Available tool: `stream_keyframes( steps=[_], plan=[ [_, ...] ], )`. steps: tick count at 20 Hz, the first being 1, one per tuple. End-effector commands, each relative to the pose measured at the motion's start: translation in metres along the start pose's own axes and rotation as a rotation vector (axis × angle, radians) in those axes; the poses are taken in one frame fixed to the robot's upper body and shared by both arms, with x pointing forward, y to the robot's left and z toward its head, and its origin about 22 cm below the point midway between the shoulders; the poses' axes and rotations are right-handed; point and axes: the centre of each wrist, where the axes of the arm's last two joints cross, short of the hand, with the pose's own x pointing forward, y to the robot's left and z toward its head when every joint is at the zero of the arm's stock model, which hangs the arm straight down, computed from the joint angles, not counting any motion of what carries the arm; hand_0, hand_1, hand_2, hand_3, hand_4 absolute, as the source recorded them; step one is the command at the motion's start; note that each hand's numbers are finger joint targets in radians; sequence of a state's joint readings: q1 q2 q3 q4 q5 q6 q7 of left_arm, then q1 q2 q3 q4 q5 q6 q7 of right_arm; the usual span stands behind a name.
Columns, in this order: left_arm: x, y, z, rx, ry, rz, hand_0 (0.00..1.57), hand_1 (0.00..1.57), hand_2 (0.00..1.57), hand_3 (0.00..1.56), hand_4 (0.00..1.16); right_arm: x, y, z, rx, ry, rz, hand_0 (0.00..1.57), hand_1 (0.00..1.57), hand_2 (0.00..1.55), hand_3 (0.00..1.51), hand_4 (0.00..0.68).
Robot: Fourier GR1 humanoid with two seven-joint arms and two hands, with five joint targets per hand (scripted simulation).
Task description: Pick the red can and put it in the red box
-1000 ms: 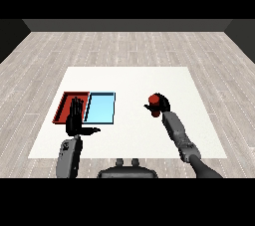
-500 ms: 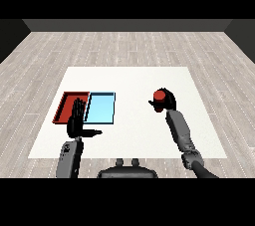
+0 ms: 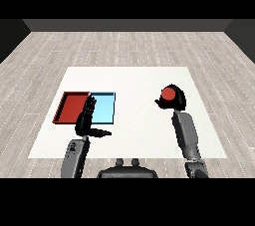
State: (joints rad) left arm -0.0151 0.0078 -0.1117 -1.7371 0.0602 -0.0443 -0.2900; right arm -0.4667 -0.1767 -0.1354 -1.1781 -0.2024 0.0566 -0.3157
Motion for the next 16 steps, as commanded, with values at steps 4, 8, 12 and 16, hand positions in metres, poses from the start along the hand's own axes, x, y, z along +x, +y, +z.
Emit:
stream_keyframes(
  steps=[4,8,12,16],
  plan=[
    [-0.007,-0.016,-0.006,-0.035,0.053,0.003,0.00,0.00,0.00,0.00,0.00,0.006,0.135,0.020,0.039,-0.053,-0.022,1.45,1.45,1.41,1.38,0.636],
    [0.001,-0.056,-0.007,-0.082,0.057,-0.034,0.00,0.00,0.00,0.00,0.00,0.026,0.152,0.022,0.017,-0.083,-0.027,1.44,1.44,1.41,1.38,0.622],
    [0.000,-0.045,-0.026,-0.093,0.112,-0.035,0.00,0.00,0.00,0.00,0.00,0.027,0.139,0.035,0.039,-0.114,-0.031,1.42,1.42,1.42,1.40,0.630],
    [-0.016,-0.066,-0.033,-0.078,0.130,-0.026,0.00,0.00,0.00,0.00,0.00,0.021,0.148,0.048,0.044,-0.142,-0.037,1.45,1.45,1.43,1.40,0.611]
  ],
)
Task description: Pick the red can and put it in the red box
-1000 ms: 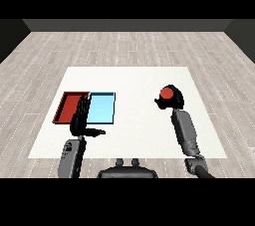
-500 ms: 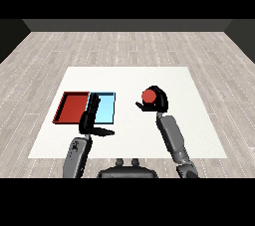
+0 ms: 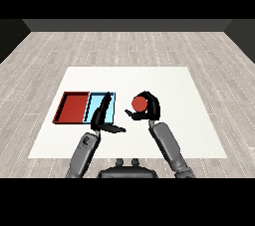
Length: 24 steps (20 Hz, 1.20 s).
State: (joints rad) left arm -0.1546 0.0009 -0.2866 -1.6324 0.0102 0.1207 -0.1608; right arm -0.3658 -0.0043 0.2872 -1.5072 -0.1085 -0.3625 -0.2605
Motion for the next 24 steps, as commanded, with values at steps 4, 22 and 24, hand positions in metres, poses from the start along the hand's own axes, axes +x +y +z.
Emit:
stream_keyframes(
  steps=[4,22,24],
  plan=[
    [-0.023,-0.025,-0.008,-0.022,0.058,0.014,0.00,0.00,0.00,0.00,0.00,0.001,0.015,0.004,0.026,-0.033,-0.010,1.44,1.44,1.44,1.40,0.624],
    [-0.042,-0.058,-0.009,-0.042,0.122,0.079,0.00,0.00,0.00,0.00,0.00,0.012,0.037,-0.007,0.071,-0.058,-0.046,1.47,1.47,1.44,1.39,0.676],
    [-0.047,-0.037,-0.011,-0.050,0.128,0.093,0.00,0.00,0.00,0.00,0.00,0.009,0.038,0.020,0.068,-0.053,-0.071,1.45,1.45,1.44,1.39,0.666]
  ],
)
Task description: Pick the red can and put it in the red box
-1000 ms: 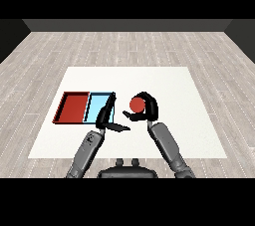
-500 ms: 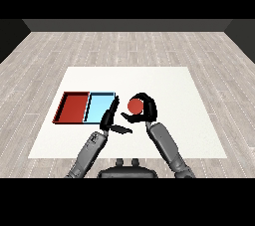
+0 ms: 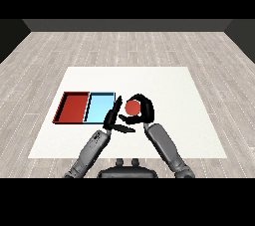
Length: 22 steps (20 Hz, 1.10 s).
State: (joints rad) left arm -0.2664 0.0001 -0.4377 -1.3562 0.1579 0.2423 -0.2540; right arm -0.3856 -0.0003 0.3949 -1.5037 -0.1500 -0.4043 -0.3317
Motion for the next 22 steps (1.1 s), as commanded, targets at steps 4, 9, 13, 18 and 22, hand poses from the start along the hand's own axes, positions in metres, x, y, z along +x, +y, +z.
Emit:
stream_keyframes(
  steps=[4,9,13,18,22],
  plan=[
    [0.010,-0.013,-0.012,-0.019,-0.014,0.022,0.00,0.00,0.00,0.00,0.00,-0.013,0.016,0.009,0.001,0.017,-0.064,1.47,1.47,1.43,1.40,0.644],
    [-0.013,-0.009,-0.011,-0.023,0.019,0.022,0.00,0.00,0.00,0.00,0.00,0.003,0.030,0.005,0.027,0.015,-0.090,1.51,1.51,1.45,1.42,0.657],
    [-0.007,-0.022,-0.003,-0.023,0.024,0.056,0.00,0.00,0.00,0.00,0.00,0.002,0.025,-0.008,0.021,0.003,-0.099,1.53,1.53,1.46,1.42,0.659],
    [-0.013,-0.015,0.005,-0.050,0.005,0.089,0.00,0.00,0.00,0.00,0.00,0.017,0.049,0.005,0.019,0.001,-0.070,1.52,1.52,1.46,1.40,0.646],
    [-0.013,-0.015,-0.007,0.124,0.022,0.014,0.00,0.00,0.00,0.00,0.82,-0.001,0.041,0.000,0.022,-0.003,-0.056,1.53,1.53,1.47,1.41,0.649]
  ],
)
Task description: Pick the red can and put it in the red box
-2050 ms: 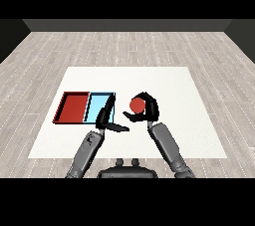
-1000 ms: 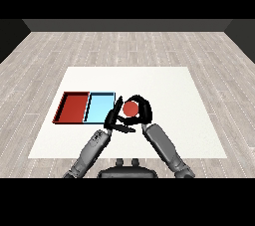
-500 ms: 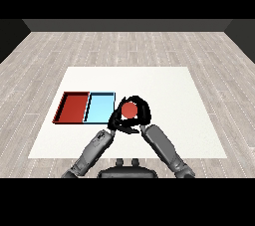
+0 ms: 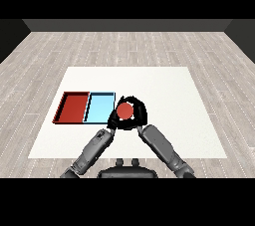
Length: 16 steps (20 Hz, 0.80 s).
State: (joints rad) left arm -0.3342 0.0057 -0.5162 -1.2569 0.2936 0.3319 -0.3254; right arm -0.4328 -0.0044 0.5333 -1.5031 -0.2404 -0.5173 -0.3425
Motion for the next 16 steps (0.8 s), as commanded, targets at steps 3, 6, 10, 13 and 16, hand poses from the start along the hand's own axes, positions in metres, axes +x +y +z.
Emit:
stream_keyframes(
  steps=[3,6,10,13,16],
  plan=[
    [0.004,-0.006,-0.019,0.174,0.041,0.010,1.57,1.57,1.57,1.52,1.13,0.004,0.008,0.001,0.001,0.009,-0.023,1.53,1.53,1.46,1.39,0.652],
    [0.002,-0.004,-0.017,0.152,0.017,-0.021,1.57,1.57,1.56,1.47,1.12,-0.006,0.009,0.000,0.000,-0.007,0.000,1.49,1.49,1.45,1.39,0.654],
    [-0.004,-0.011,-0.014,0.148,0.042,-0.014,1.57,1.57,1.56,1.48,1.12,0.008,0.012,-0.013,0.010,0.002,-0.008,1.48,1.48,1.44,1.39,0.646],
    [0.007,-0.011,-0.006,0.191,-0.002,-0.009,1.57,1.57,1.55,1.47,1.14,-0.015,0.011,-0.004,0.004,0.008,-0.009,1.48,1.48,1.44,1.39,0.642],
    [0.006,-0.005,-0.017,0.211,-0.082,-0.034,1.57,1.57,1.56,1.48,1.14,0.007,-0.006,0.008,0.012,0.025,-0.037,1.49,1.49,1.44,1.39,0.637]
  ],
)
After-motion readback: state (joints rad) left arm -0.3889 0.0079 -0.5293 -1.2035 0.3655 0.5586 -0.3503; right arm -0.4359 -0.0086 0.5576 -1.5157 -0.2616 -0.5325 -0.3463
